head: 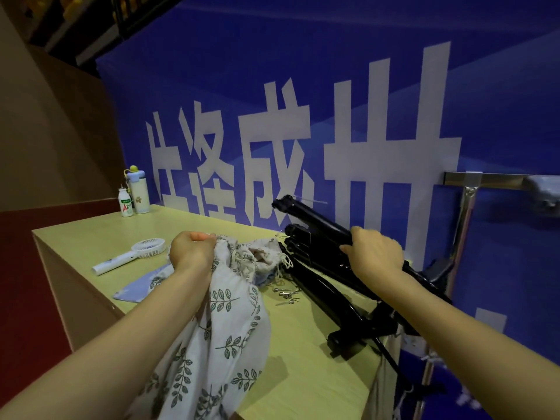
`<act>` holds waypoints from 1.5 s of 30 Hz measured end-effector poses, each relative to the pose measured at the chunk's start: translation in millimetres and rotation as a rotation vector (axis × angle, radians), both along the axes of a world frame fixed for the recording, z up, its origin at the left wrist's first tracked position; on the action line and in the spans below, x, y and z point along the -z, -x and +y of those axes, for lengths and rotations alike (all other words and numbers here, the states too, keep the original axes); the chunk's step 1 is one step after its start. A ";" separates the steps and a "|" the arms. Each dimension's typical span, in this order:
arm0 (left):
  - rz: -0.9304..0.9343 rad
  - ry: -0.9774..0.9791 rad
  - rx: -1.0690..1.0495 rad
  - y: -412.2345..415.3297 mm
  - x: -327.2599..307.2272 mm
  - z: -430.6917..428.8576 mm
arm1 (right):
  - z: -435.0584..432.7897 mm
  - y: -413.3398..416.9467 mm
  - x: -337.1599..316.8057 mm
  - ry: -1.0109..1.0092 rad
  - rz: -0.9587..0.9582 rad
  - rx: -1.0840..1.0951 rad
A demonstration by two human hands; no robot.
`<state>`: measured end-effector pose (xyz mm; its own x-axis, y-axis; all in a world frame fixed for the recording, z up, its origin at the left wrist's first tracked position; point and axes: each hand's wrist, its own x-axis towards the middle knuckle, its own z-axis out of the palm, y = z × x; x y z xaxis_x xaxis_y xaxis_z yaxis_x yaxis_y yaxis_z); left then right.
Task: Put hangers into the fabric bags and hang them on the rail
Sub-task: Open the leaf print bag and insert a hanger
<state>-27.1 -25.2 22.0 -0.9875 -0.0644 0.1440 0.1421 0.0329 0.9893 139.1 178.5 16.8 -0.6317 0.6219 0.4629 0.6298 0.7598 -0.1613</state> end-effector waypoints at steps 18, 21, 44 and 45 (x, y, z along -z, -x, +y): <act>0.181 0.041 -0.209 8.1 -54.9 -129.4 | -99.5 -11.0 -50.3 -0.516 0.049 -0.695; 0.365 0.325 -0.229 -4.0 -59.5 -127.8 | -108.0 -6.5 -47.1 -0.566 0.014 -0.721; 0.796 0.683 0.429 -43.5 -9.1 -102.3 | -158.7 36.7 -72.0 -0.961 0.015 -0.831; 0.821 0.676 0.418 -41.0 -8.4 -100.8 | -157.4 38.1 -70.9 -0.958 0.073 -0.830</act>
